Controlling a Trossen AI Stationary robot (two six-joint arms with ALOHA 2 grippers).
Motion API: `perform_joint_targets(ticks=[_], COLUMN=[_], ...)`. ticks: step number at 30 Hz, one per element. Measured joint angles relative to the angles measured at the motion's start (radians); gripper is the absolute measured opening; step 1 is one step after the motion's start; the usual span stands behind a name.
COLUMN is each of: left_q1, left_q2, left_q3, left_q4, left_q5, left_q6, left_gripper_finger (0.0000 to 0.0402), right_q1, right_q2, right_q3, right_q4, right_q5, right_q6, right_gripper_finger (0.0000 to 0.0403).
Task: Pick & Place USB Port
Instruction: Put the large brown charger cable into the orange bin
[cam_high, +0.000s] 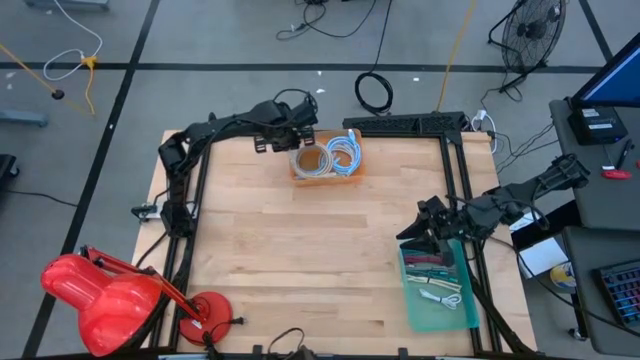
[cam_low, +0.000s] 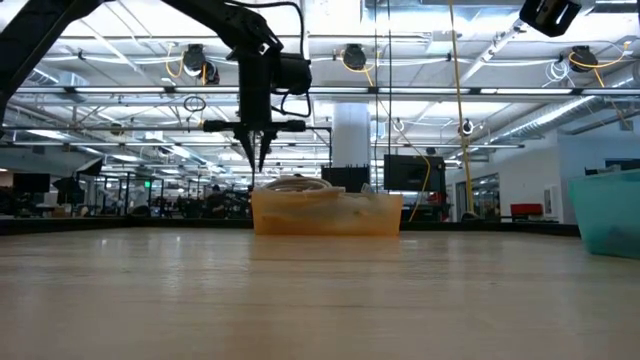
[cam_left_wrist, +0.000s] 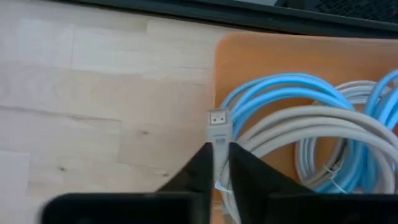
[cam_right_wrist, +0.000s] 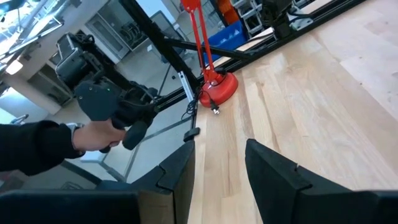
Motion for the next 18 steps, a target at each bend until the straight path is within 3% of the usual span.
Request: perform_joint_targets(ticks=[3,18], left_q1=[0.004,0.022], left_q2=[0.000,0.009], left_q3=[0.000,0.000], left_q4=[0.002,-0.034], left_q5=[0.015,0.043], left_q6=[0.040,0.076], left_gripper_finger=[0.0010,0.0001], right_q1=[-0.001,-0.001], right_q2=[0.000,0.000], right_q3=[0.000,0.000], right_q4=[0.000,0.000], right_q5=[0.001,0.028], right_q6=[-0.003,-0.015], right_gripper_finger=[0.0134,0.0134])
